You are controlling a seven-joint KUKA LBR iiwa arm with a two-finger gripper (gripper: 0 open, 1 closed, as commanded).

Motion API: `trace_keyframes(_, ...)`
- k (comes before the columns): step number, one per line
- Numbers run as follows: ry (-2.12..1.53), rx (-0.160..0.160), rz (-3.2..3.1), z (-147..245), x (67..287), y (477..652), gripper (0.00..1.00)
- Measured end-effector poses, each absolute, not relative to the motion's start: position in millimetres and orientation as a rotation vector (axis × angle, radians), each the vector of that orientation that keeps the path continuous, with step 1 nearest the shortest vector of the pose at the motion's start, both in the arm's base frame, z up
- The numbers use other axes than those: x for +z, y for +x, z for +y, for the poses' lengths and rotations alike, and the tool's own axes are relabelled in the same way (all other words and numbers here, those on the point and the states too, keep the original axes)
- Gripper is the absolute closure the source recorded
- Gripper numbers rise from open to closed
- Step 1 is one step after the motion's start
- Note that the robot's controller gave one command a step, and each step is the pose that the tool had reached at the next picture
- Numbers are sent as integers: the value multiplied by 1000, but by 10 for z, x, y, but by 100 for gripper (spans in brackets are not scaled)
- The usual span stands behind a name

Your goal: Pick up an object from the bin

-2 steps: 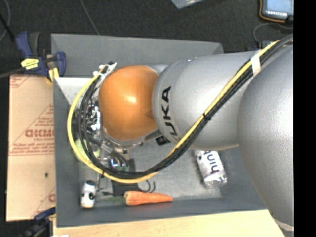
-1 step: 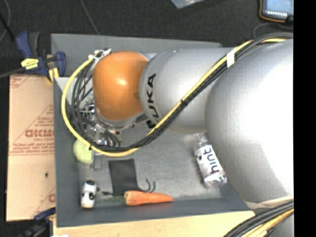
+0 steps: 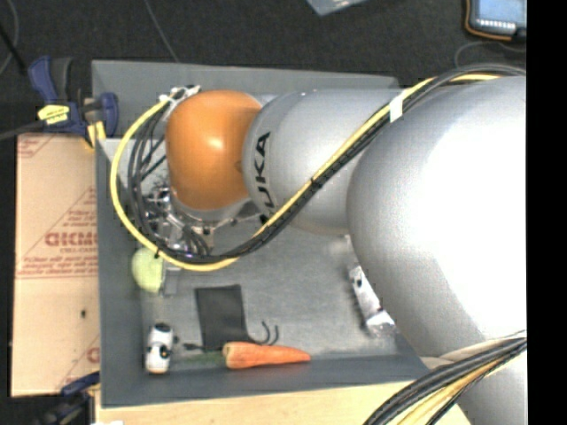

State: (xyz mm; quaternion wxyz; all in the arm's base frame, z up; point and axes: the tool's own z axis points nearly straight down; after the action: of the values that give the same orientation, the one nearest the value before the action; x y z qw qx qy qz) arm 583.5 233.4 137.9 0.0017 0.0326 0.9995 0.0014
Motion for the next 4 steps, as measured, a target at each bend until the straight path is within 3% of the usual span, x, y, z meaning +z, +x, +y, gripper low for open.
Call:
trace_keyframes(1,75,5,3137,2372,1276,5607,0)
trace_keyframes(2,295,11,3118,2378,907,5737,0)
trace_keyframes(3,172,9,3127,2350,734,5792,100)
trace_keyframes(4,173,9,3127,2350,734,5792,100)
